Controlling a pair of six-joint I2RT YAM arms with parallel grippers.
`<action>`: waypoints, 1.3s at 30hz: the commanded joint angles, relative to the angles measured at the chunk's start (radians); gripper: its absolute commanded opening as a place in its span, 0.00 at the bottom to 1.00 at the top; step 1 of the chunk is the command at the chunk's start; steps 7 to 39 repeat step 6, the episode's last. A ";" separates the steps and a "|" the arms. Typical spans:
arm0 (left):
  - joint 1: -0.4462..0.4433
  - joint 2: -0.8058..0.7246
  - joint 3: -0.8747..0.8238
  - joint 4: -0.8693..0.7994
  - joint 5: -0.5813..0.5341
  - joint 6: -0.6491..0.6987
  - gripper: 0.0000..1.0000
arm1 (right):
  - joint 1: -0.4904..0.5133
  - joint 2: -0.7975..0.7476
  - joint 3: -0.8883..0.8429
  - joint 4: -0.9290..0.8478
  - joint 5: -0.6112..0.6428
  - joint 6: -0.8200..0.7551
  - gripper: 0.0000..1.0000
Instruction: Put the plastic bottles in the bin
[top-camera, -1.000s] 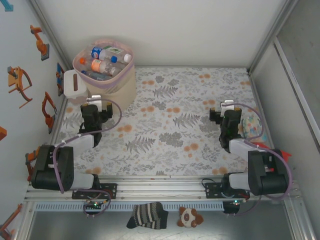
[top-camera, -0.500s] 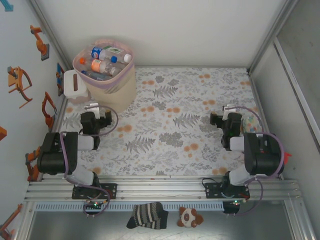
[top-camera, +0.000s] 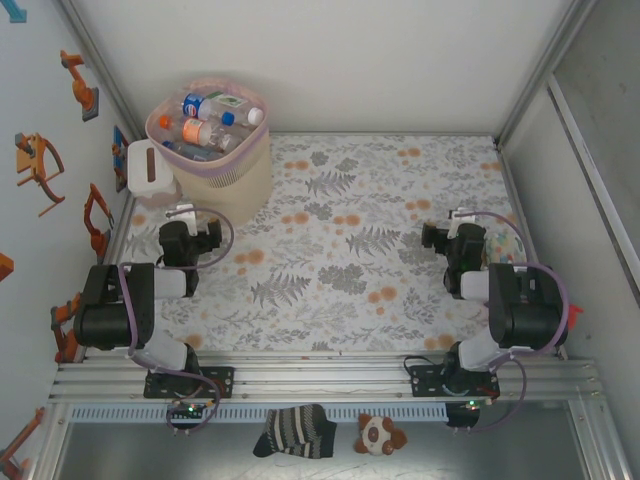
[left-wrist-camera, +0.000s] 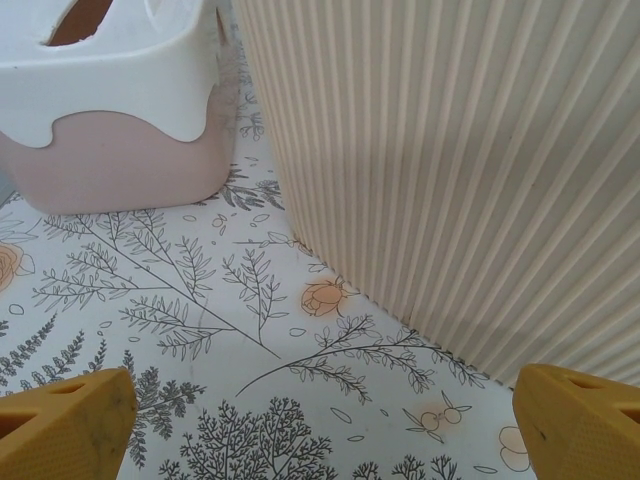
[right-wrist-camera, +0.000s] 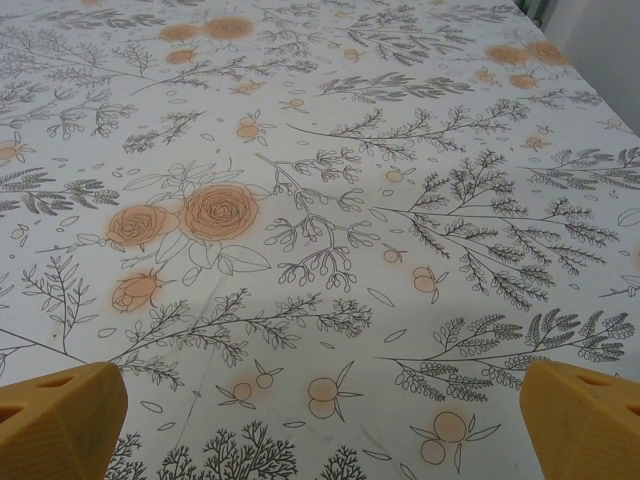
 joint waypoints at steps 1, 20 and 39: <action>0.005 -0.009 0.012 -0.004 0.018 -0.016 0.96 | -0.002 -0.002 0.023 0.022 -0.005 0.015 0.99; 0.005 -0.010 0.011 -0.009 0.018 -0.017 0.96 | -0.004 -0.002 0.023 0.021 -0.006 0.015 0.99; 0.005 -0.010 0.011 -0.009 0.018 -0.017 0.96 | -0.004 -0.002 0.023 0.021 -0.006 0.015 0.99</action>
